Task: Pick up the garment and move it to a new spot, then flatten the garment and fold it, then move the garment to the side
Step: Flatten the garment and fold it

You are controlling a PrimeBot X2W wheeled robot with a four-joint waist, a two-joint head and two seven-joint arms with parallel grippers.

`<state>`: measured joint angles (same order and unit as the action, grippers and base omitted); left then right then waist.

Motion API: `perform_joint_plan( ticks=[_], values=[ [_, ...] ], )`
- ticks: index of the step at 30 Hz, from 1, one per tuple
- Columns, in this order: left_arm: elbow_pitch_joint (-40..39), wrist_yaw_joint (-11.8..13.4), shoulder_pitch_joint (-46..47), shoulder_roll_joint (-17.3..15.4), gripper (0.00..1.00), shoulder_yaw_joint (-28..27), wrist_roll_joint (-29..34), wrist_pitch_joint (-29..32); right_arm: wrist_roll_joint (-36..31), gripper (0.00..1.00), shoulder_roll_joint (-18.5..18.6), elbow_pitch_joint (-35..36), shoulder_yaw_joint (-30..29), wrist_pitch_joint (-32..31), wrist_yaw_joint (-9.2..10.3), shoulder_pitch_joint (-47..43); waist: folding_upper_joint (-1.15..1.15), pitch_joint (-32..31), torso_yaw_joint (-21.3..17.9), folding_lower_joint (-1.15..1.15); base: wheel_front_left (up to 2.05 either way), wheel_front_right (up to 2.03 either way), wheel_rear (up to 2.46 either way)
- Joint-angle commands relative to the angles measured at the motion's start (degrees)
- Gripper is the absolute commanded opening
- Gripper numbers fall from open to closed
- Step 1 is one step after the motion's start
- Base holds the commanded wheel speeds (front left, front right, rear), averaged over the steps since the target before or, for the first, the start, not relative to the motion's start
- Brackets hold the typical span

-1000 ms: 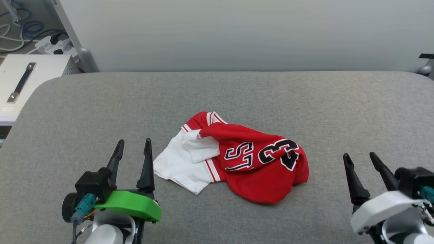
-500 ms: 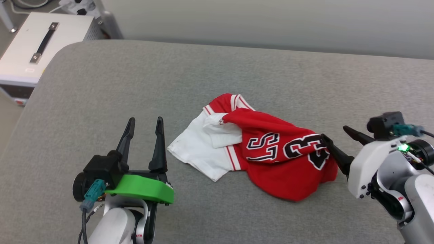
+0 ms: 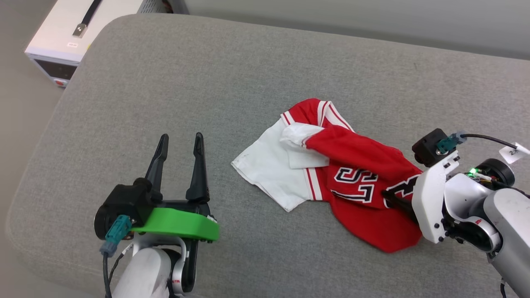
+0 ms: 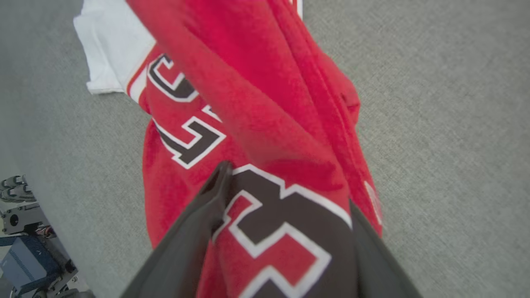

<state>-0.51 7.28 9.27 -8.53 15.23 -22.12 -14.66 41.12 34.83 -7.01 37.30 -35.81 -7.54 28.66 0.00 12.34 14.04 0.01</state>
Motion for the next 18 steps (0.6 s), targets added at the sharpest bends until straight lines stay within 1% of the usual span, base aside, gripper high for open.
perform_joint_plan(
  ticks=[1,2,3,4,7,10,14,18],
  values=[
    [0.3,-0.6,0.7,0.6,1.00,-0.5,0.8,-0.3,1.2,1.00,0.4,-0.7,1.0,-0.8,0.05,1.2,0.00,0.5,0.6,-0.01,0.00,0.00,0.00],
    [0.4,-0.8,0.7,0.9,1.00,-0.8,1.0,-0.3,2.1,0.82,0.4,-1.1,1.5,-1.2,0.05,1.4,0.00,0.5,0.6,-0.01,0.00,0.00,0.00],
    [0.5,-1.1,0.6,1.2,1.00,-1.1,1.3,-0.3,2.6,0.45,0.6,-1.3,2.0,-1.2,0.05,1.8,0.00,0.5,0.7,-0.01,0.00,0.00,0.00],
    [0.6,-1.3,0.6,1.4,1.00,-1.3,1.5,-0.3,3.2,0.00,0.7,-1.4,2.3,-1.0,0.05,2.1,0.00,0.5,0.7,-0.01,0.00,0.00,0.00],
    [1.0,-2.0,0.3,1.9,1.00,-2.3,2.1,-0.3,4.4,0.00,0.7,-1.8,2.4,1.0,0.05,2.9,0.00,0.1,0.3,-0.01,0.00,0.00,0.00],
    [1.4,-2.5,-0.2,2.3,1.00,-3.0,2.6,-0.3,5.1,0.00,0.5,-2.5,0.7,4.0,0.05,3.4,0.00,-0.7,-0.3,-0.01,0.00,0.00,0.00],
    [1.8,-3.2,-0.9,2.6,1.00,-3.9,3.3,-0.3,6.3,0.00,-0.3,-3.6,-4.1,7.8,0.05,2.1,0.00,-1.9,-1.9,-0.01,0.00,0.00,0.00],
    [2.1,-3.5,-1.5,2.6,1.00,-4.6,3.8,-0.3,8.2,0.00,-1.7,-5.7,-11.2,11.0,0.05,-2.3,0.00,-3.2,-3.8,-0.01,0.00,0.00,0.00]
  ],
)
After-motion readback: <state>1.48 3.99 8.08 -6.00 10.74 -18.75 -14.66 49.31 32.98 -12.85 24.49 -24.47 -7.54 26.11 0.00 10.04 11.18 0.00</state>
